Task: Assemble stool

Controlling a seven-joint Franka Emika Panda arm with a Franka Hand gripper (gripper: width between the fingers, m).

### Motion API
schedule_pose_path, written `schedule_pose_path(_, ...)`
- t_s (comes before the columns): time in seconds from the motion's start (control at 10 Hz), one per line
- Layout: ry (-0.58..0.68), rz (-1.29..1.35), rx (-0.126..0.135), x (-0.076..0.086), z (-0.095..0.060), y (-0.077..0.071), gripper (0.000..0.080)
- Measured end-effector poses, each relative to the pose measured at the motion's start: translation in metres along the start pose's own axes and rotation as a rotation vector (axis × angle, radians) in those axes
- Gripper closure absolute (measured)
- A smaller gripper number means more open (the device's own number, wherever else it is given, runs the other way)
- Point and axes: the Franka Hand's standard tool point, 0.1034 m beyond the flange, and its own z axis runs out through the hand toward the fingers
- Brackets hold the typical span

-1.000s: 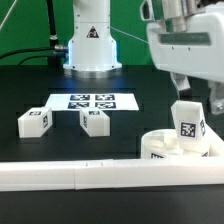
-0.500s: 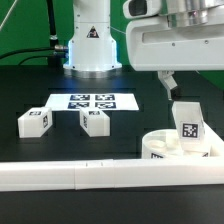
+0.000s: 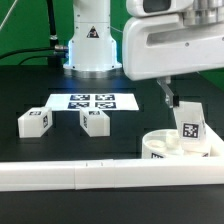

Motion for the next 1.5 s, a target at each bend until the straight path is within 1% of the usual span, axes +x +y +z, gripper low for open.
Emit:
schedule_pose_path(0.2,-0.001,-0.137,-0.003,0.0,0.0,0.002,0.0151)
schedule_pose_path(0.3,-0.003,-0.288,-0.015,0.0,0.0,0.004,0.0151)
schedule_pose_path(0.4,-0.011,-0.503,-0.041,0.0,0.002,0.006,0.0151)
schedule_pose_path(0.5,-0.017,-0.726,-0.07,0.0,0.007,0.006,0.0151)
schedule_pose_path(0.7,-0.038,-0.912,-0.084,-0.005,0.022,0.002,0.0151)
schedule_pose_path(0.8,-0.04,-0.99,-0.092,-0.006,0.03,0.003,0.0151)
schedule_pose_path(0.9,-0.044,-1.047,-0.092,-0.006,0.03,0.009,0.0151)
schedule_pose_path(1.0,-0.04,-0.982,-0.092,-0.005,0.03,0.009,0.0151)
schedule_pose_path(1.1,-0.04,-0.984,-0.092,-0.005,0.03,0.01,0.0272)
schedule_pose_path(1.2,-0.036,-0.92,-0.091,-0.005,0.03,0.009,0.0408)
schedule_pose_path(1.3,-0.032,-0.831,-0.092,-0.005,0.03,0.009,0.0408)
schedule_pose_path(1.4,-0.029,-0.771,-0.092,-0.006,0.03,0.009,0.0465)
schedule_pose_path(1.5,-0.026,-0.703,-0.092,-0.006,0.031,0.009,0.0465)
